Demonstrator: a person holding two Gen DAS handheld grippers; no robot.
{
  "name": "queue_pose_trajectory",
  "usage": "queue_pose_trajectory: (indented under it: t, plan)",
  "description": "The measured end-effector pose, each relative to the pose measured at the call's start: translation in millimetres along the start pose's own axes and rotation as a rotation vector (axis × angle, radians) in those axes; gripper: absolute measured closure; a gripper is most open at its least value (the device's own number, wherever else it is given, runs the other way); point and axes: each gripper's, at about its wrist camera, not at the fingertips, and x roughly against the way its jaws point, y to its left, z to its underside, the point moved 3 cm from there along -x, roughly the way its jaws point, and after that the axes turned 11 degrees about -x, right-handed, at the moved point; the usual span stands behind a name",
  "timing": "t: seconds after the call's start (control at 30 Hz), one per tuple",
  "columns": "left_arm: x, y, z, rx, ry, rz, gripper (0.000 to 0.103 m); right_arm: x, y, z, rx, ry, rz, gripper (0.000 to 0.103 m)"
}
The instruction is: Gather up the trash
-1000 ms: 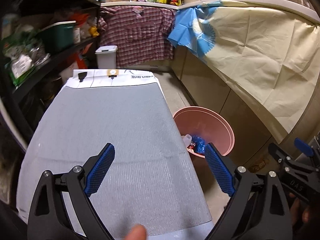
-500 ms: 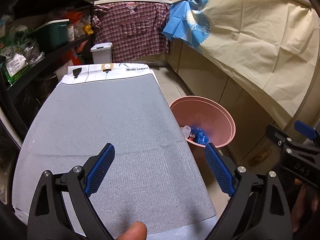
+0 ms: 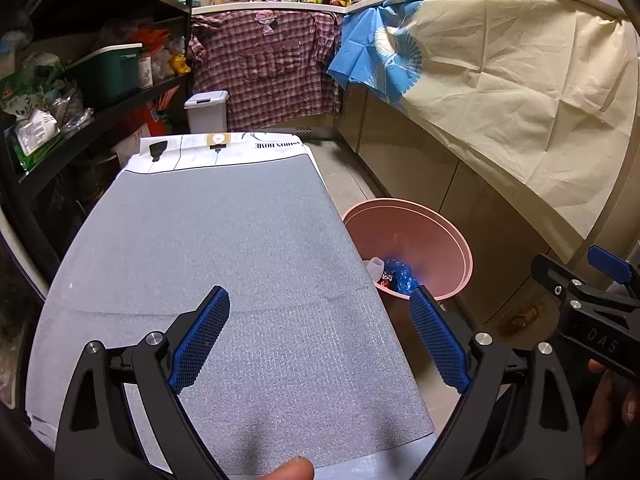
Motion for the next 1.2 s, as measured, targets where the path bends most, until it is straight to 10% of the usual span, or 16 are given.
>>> queue_pose_trajectory:
  t: [1.2]
  plan:
    - [-2.5, -0.8, 4.2, 0.005, 0.017, 0.019, 0.015, -0.4, -0.9, -0.3, -0.001, 0.0, -0.001, 0.009]
